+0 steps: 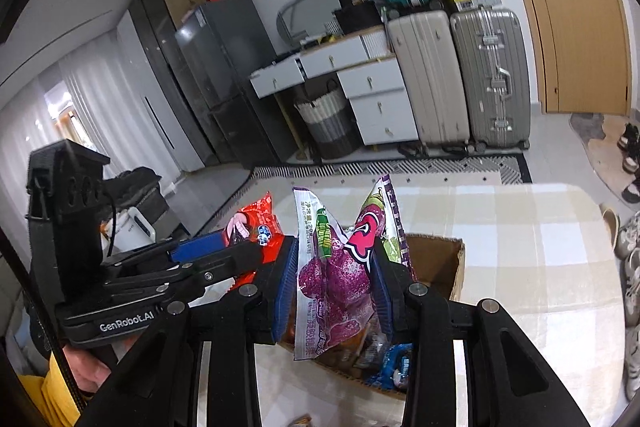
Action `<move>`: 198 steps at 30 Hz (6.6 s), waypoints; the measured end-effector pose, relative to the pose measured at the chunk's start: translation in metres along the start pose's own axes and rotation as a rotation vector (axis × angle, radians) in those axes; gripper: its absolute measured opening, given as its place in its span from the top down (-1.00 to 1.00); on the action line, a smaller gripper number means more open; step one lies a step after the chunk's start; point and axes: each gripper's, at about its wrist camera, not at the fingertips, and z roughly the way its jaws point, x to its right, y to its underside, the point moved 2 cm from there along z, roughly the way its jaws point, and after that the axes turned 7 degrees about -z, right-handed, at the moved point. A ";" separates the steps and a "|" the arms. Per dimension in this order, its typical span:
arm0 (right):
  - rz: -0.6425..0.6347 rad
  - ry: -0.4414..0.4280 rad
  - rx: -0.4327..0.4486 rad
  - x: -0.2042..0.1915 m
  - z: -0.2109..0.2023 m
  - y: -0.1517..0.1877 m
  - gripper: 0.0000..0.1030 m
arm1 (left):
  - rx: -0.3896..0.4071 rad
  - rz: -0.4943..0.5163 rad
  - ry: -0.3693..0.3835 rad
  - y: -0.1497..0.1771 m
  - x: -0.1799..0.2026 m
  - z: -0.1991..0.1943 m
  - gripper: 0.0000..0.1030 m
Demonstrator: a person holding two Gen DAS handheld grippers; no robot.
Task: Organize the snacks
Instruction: 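Lower and release the red Oreo pack and purple candy bag into the box, then move both open tools back to the remaining snack pile, then grasp the white chip bag with the left tool while the right tool grasps the noodle snack bag, then carry the white chip bag and noodle snack bag over the box with both tools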
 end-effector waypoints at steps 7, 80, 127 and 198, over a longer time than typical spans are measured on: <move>0.013 0.011 -0.058 0.013 0.033 0.009 0.32 | -0.061 -0.003 -0.013 0.004 -0.005 0.063 0.21; -0.124 0.117 0.416 -0.146 -0.301 0.172 -0.96 | 0.285 0.047 -0.068 0.258 0.054 -0.309 -0.98; -0.090 0.063 -0.286 0.000 -0.041 0.238 -0.89 | -0.371 -0.099 0.096 0.262 0.012 0.053 -0.26; -0.109 -0.026 0.224 -0.150 -0.235 0.115 0.04 | 0.175 0.002 0.040 0.189 0.038 -0.272 -0.08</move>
